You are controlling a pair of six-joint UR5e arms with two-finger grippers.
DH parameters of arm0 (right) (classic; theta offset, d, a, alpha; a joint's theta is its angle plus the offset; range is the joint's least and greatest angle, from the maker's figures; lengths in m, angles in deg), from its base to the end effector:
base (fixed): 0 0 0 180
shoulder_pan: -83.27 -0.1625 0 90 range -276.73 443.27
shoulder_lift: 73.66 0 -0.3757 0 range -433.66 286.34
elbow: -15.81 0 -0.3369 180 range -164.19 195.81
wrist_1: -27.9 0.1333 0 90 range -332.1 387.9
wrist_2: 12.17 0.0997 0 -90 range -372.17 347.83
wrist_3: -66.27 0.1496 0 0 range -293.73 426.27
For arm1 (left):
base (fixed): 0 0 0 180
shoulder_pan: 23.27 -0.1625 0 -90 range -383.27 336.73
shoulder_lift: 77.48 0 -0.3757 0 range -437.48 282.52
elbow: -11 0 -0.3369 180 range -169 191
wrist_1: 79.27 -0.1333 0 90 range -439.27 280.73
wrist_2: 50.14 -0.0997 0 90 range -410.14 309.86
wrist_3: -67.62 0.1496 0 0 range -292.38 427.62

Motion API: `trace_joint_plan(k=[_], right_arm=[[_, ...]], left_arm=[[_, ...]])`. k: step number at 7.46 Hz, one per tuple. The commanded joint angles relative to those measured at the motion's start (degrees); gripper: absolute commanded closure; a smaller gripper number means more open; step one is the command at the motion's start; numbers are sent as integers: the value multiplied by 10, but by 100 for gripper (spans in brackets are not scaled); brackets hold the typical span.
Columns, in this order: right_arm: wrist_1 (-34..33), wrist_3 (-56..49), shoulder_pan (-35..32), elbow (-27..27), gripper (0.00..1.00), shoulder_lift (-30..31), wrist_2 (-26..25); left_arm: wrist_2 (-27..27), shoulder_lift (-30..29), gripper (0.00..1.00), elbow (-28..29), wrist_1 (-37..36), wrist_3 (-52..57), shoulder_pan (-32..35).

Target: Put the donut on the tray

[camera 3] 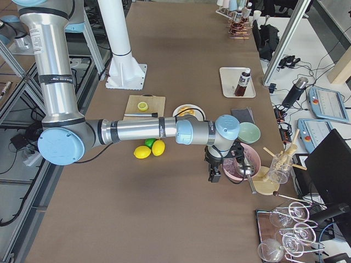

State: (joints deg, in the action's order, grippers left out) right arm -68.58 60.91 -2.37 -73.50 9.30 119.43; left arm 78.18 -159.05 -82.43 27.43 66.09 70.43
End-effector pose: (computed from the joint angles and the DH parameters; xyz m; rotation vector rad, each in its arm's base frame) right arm -0.0026 -0.4815 0.6102 0.0042 -0.7269 -0.1613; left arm -0.0664 -0.3985 0.6582 0.2091 0.6625 -0.0193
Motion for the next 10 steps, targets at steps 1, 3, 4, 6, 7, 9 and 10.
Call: trace_joint_plan(k=[1,3,4,6,7,9,10], right_arm=[[1,0,-1,-1,0,3,0],[0,-1,-1,0,0,3,0],[0,-1,-1,-1,0,4,1],[0,0,-1,-2,0,4,0],[1,0,-1,-2,0,3,0],[1,0,-1,-5,0,2,2],[0,1,-1,-14,0,4,12]], left_arm=[[0,-1,2,-1,0,0,0],[1,-3,2,-3,3,0,0],[0,-10,2,-4,0,0,-1],[-3,-20,2,1,-11,-2,-5],[-2,-20,2,13,-11,-5,-5],[3,-13,2,11,-4,1,-3],[4,-13,2,11,-3,1,-3]])
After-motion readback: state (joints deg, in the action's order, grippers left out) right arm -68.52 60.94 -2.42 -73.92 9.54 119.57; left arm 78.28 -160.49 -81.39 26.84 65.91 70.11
